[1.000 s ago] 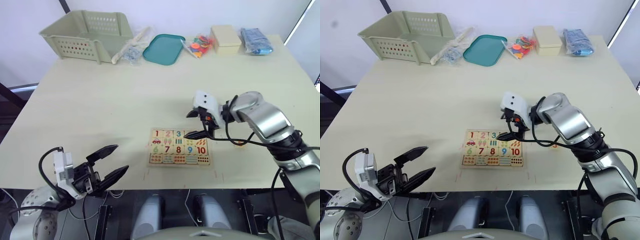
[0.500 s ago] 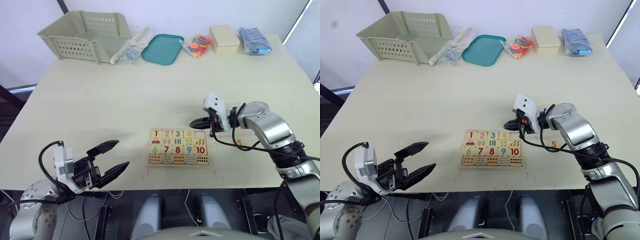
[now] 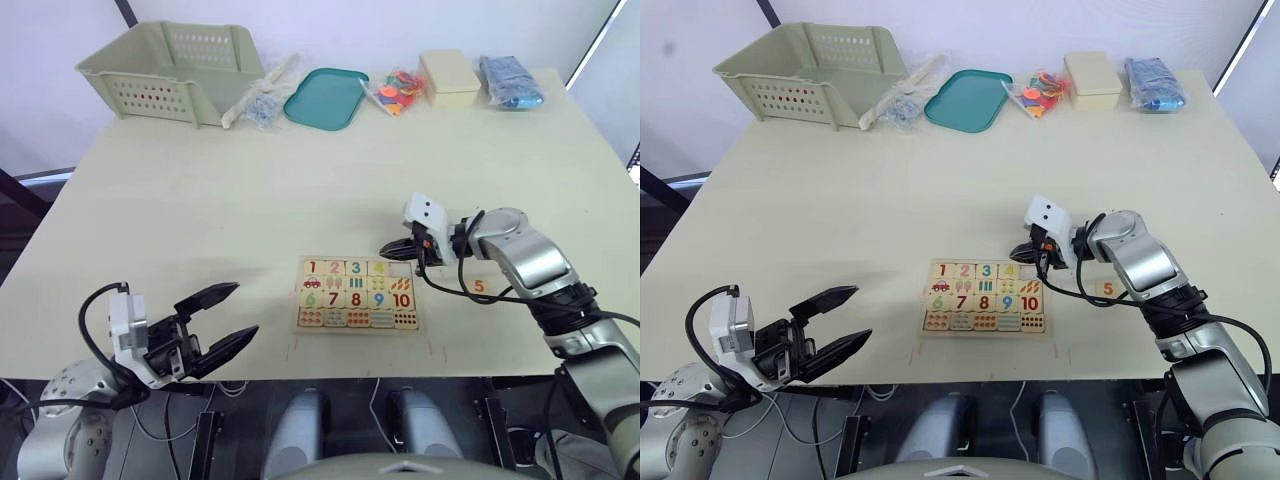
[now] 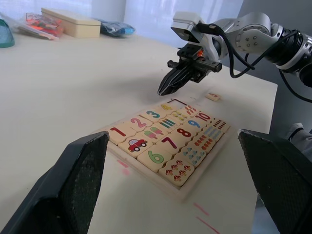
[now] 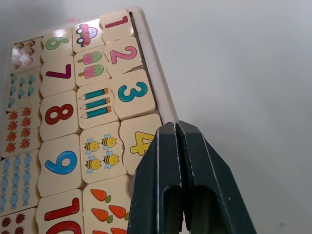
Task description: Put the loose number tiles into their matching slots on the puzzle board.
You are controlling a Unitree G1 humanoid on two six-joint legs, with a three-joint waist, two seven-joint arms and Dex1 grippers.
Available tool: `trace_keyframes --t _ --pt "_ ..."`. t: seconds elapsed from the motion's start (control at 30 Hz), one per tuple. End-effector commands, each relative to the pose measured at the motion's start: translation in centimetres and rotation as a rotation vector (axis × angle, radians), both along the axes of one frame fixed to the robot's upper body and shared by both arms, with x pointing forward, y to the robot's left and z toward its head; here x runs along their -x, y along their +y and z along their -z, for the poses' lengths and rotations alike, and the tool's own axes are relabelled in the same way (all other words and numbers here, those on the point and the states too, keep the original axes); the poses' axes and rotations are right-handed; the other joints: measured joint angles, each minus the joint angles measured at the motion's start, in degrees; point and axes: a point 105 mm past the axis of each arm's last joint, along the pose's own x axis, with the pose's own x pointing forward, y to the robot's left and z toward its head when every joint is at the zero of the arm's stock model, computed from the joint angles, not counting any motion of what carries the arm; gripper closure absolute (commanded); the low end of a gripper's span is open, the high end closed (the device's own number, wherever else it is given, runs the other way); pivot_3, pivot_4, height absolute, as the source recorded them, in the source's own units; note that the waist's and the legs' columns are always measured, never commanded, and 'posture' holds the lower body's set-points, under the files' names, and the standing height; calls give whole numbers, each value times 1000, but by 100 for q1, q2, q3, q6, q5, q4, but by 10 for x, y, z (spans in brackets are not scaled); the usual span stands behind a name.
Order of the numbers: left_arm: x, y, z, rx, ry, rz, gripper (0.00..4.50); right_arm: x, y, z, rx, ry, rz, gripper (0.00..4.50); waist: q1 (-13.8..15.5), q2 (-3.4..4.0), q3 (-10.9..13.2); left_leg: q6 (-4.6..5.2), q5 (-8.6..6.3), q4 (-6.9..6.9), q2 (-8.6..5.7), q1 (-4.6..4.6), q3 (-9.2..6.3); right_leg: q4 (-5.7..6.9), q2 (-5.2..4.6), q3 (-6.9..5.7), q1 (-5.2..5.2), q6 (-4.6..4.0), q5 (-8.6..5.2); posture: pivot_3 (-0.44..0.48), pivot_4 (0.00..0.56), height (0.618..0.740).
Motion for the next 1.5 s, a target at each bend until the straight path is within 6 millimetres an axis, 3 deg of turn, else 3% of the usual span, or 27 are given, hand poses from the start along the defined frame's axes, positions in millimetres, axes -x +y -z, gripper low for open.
trace_keyframes --t 0.03,0.63,0.77,0.9,1.07,1.13,1.23,1.47,1.5 --pt "0 3 -7 -9 -26 -5 0 2 2 -2 -11 -14 -18 4465 1 0 0 0 0 0 0 0 0 0 0 0 0 0 0 0 150 740" --pt "-1 2 -7 -8 -27 -8 0 18 6 35 23 59 -29 4465 0 -8 -6 0 0 1 0 7 0 4 2 1 4 0 0 0 150 740" --pt "-3 3 -6 -9 -25 -10 0 15 7 15 -81 -8 -19 4465 1 -9 -7 0 0 1 0 9 -1 5 2 1 5 0 0 0 150 740" --pt "-4 3 -5 -12 -25 -12 0 28 11 -24 -317 -115 -74 4465 15 -9 -5 0 0 1 0 5 -1 4 2 2 5 1 0 0 150 740" --pt "-6 6 -2 -21 -20 -11 0 54 -16 -34 -426 -112 -61 4465 28 -8 -4 0 0 6 0 6 -3 6 1 0 7 2 0 0 150 740" --pt "-6 7 0 -24 -17 -11 0 62 -36 -28 -411 -113 0 4465 34 -9 -5 0 0 7 0 6 -4 6 2 0 8 2 0 0 150 740" --pt "-6 9 2 -31 -8 -13 0 79 -64 -15 -380 -98 67 3665 43 -10 -4 0 0 7 -1 6 -4 5 2 -1 9 2 0 0 150 740" --pt "-5 22 11 -52 17 -30 0 109 -119 -2 -379 -110 283 85 14 -10 -4 1 0 7 4 14 3 9 17 8 11 2 -2 0 150 740" --pt "-4 23 12 -54 22 -30 0 112 -125 -1 -374 -112 311 28 18 -10 -5 1 0 7 4 14 4 9 18 8 11 2 -2 0 150 740"
